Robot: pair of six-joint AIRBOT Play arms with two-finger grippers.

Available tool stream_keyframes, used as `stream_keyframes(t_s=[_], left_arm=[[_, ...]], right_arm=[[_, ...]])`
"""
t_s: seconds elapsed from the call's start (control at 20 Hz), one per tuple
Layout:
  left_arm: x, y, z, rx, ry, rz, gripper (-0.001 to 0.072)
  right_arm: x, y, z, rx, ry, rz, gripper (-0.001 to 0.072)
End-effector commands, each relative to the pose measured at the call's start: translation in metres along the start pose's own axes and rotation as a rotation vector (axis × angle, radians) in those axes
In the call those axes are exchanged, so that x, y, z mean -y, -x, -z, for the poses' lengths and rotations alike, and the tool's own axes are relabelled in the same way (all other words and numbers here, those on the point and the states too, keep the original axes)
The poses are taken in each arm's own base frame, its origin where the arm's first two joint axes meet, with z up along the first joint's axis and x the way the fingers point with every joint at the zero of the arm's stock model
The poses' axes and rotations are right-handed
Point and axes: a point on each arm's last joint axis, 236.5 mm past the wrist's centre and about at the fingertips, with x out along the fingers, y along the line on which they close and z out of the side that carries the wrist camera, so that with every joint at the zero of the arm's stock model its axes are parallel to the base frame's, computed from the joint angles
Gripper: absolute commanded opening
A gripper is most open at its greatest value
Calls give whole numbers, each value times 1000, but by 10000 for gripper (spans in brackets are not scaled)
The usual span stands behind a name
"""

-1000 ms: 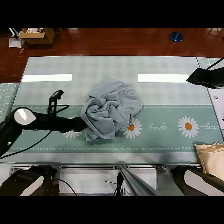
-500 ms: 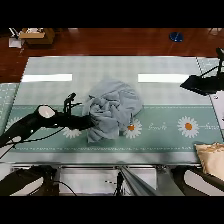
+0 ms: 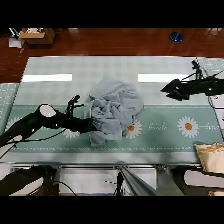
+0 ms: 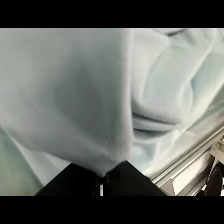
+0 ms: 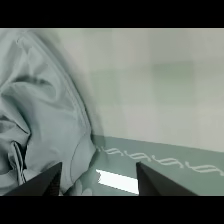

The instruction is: Fold the shirts.

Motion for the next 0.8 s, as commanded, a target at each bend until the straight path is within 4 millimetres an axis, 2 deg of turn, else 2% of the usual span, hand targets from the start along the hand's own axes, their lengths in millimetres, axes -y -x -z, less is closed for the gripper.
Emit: stream_keyframes(t_s=[0.0, 0.15, 0.3, 0.5, 0.55, 0.65, 0.7, 0.75], left_arm=[[7, 4, 5, -11, -23, 15, 20], [8, 5, 5, -9, -27, 17, 20], [8, 5, 6, -14, -27, 19, 20], [8, 5, 6, -13, -35, 18, 20], [9, 6, 5, -11, -42, 18, 20], [15, 10, -2, 6, -111, 26, 20], [23, 16, -10, 32, -142, 33, 19], [35, 28, -20, 61, -171, 51, 19]], right_arm=[[-10, -46, 25, -135, 17, -39, 540], [-15, -80, 43, -204, 65, -7, 541], [-13, -99, 56, -258, 25, 2, 541], [-24, -123, 58, -238, 15, 13, 520], [-31, -129, 57, -223, 26, 10, 411], [-44, -137, 56, -200, 36, -7, 107], [-50, -136, 55, -198, 38, -26, 32], [-57, -131, 54, -206, 73, -47, 32]])
